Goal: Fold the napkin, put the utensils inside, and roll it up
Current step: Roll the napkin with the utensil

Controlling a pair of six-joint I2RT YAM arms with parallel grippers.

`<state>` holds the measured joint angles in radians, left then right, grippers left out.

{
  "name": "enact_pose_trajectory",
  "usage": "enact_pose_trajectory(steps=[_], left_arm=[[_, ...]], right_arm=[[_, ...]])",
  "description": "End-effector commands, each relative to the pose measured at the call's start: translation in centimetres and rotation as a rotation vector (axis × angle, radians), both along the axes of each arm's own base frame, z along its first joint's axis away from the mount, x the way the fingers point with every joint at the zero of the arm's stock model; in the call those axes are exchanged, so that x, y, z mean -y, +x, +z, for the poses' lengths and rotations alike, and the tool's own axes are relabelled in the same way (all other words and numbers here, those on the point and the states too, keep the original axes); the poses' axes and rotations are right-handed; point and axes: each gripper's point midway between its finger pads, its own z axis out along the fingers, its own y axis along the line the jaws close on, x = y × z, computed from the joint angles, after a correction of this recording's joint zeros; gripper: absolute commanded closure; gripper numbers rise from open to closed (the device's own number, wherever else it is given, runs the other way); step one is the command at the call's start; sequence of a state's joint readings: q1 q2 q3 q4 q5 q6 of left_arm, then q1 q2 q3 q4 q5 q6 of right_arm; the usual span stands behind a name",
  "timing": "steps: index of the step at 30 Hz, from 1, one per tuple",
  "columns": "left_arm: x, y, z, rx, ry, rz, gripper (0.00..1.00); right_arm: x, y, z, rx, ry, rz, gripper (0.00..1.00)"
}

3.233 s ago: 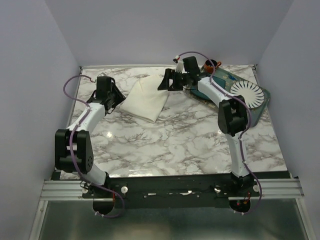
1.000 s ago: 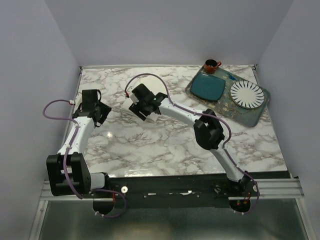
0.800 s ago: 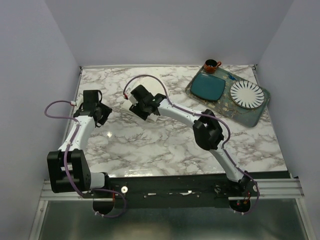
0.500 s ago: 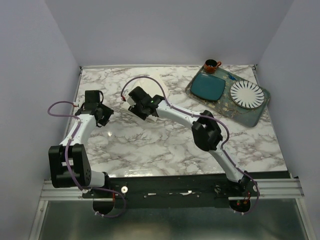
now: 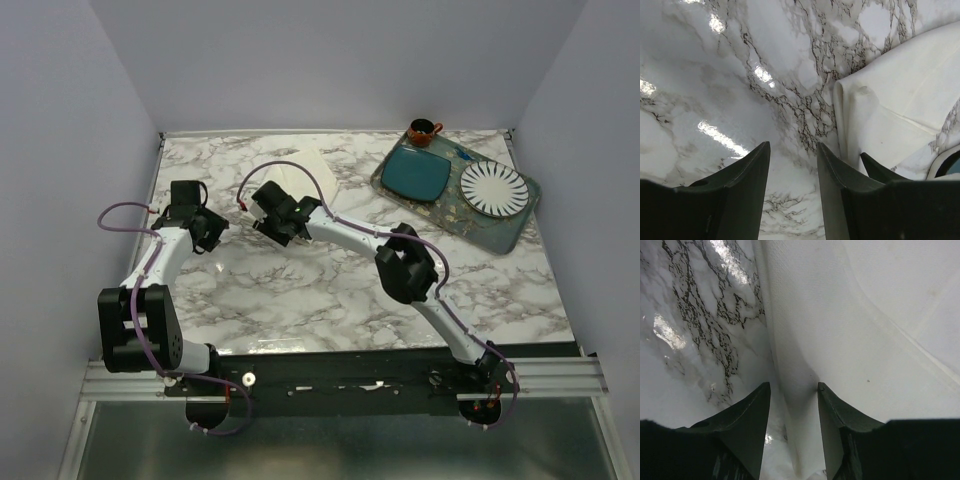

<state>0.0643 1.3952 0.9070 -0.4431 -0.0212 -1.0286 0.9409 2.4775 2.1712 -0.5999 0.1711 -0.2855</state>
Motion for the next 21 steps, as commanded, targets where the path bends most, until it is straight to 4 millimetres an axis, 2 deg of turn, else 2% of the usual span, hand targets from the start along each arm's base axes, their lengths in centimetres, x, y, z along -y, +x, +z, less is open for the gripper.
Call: enact_pose_trajectory(steps=[1,12,14,15,18,21], left_arm=[[0.0,0.5,0.4,0.018,0.003,-0.021,0.49],[0.0,0.5,0.4,0.018,0.007,-0.035,0.48],[0.6,0.6,0.6,0.028,-0.015,-0.060,0.46],[0.7,0.8,0.7,0.040,-0.019,-0.070,0.45],[1.9,1.1,1.0,0.090,-0.053,-0.140,0.43],[3.1,1.0,0.9,0.148,-0.101,-0.193,0.33]], right_arm=[[-0.3,0.6,-1.3,0.027,-0.037,0.002,0.49],[-0.1,-0.6,-2.1,-0.037,-0.027,-0.011,0.50],[0.1,-0.7,-2.2,-0.048,-0.027,-0.017,0.57],[0.1,-0.8,-2.3,-0.055,-0.026,-0.022,0.65],[0.1,-0.8,-2.3,-0.062,-0.023,-0.031,0.77],[0.0,-0.7,-2.3,-0.072,-0.017,-0.047,0.86]])
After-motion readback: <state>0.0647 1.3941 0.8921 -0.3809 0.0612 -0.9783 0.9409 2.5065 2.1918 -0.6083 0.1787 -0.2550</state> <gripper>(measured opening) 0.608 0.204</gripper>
